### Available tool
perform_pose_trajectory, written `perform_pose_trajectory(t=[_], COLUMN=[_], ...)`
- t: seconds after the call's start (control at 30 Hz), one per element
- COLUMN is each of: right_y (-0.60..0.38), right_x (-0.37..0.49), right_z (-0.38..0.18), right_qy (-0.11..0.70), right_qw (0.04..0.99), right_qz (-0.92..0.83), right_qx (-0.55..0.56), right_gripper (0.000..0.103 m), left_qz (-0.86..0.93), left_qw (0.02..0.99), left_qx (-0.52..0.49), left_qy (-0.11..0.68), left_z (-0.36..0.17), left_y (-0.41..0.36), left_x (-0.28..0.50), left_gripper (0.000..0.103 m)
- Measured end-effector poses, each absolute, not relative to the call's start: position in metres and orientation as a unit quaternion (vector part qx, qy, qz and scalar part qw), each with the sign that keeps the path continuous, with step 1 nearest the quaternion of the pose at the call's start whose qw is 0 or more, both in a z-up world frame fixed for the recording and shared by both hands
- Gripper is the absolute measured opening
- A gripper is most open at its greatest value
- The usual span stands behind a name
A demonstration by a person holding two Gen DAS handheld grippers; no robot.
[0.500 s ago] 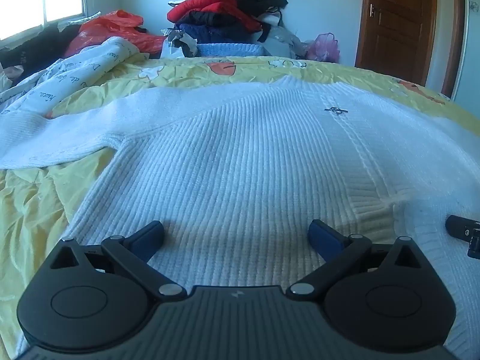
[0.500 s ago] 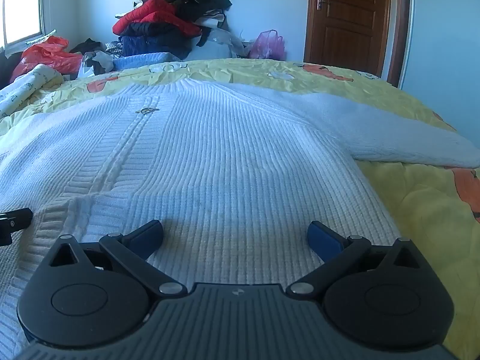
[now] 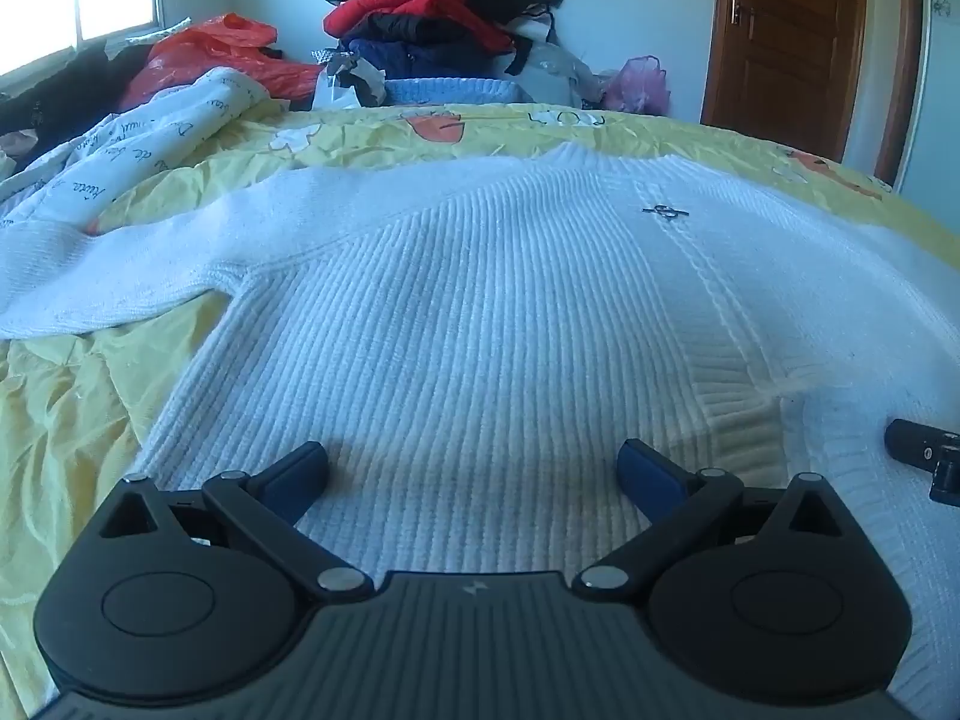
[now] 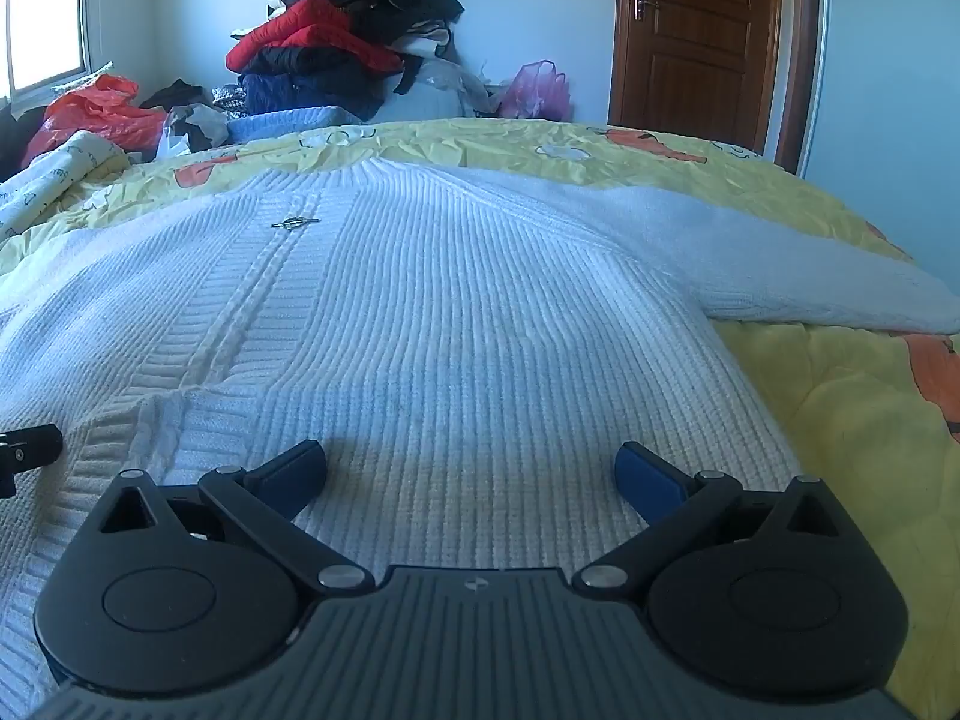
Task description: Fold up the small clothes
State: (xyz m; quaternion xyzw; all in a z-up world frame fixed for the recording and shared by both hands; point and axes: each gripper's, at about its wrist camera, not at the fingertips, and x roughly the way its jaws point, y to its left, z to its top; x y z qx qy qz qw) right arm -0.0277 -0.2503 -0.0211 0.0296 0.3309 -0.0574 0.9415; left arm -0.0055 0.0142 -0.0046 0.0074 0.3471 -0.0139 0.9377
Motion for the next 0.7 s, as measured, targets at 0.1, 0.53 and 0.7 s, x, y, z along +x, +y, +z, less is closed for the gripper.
perform_pose_trajectory(t=[0.1, 0.53, 0.7], right_y=[-0.2507, -0.2507, -0.2505], right_x=[-0.0281, -0.0276, -0.0274], right_z=[-0.0208, -0.0209, -0.0209], right_qy=[0.331, 0.330, 0.330], right_qw=[0.941, 0.942, 0.942], right_qz=[-0.057, -0.057, -0.057], right_qx=[0.030, 0.031, 0.030], right_gripper=[0.102, 0.103, 0.103], left_qz=[-0.010, -0.010, -0.010], left_qw=[0.936, 0.936, 0.936], left_qx=[0.010, 0.010, 0.010], left_qy=[0.351, 0.351, 0.351], left_z=[0.0027, 0.0028, 0.0028], left_y=[0.0025, 0.0024, 0.0024], left_x=[-0.0015, -0.0017, -0.0018], left_gripper=[0.103, 0.103, 0.103])
